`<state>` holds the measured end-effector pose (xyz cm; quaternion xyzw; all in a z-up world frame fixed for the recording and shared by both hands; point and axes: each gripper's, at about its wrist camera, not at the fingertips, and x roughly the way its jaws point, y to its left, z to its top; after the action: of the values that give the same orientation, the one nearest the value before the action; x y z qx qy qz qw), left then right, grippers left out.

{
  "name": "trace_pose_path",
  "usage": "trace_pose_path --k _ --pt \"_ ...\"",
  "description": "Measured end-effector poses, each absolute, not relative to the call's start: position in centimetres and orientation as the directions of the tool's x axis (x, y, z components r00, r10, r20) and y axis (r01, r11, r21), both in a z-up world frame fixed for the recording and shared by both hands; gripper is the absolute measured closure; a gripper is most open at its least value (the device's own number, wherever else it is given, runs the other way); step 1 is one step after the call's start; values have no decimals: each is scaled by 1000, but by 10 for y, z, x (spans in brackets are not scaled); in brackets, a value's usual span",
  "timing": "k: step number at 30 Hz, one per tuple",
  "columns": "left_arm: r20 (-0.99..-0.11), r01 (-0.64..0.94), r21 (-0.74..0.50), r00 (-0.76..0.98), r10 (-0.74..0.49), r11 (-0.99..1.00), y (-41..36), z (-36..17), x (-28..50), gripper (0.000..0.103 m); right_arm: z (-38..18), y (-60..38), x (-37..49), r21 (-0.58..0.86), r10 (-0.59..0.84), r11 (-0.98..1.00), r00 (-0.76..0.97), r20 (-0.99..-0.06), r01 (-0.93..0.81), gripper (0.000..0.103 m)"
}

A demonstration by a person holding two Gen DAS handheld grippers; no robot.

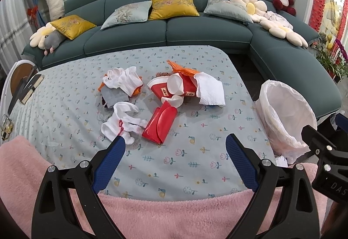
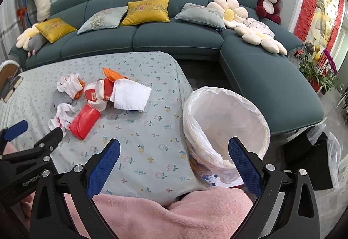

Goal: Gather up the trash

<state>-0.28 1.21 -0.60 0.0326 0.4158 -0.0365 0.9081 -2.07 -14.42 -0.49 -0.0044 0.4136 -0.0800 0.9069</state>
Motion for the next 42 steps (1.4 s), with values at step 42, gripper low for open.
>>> trace_pose_path --k 42 --pt "-920 -99 -85 390 -40 991 175 -130 141 17 -97 16 128 32 12 999 512 -859 30 16"
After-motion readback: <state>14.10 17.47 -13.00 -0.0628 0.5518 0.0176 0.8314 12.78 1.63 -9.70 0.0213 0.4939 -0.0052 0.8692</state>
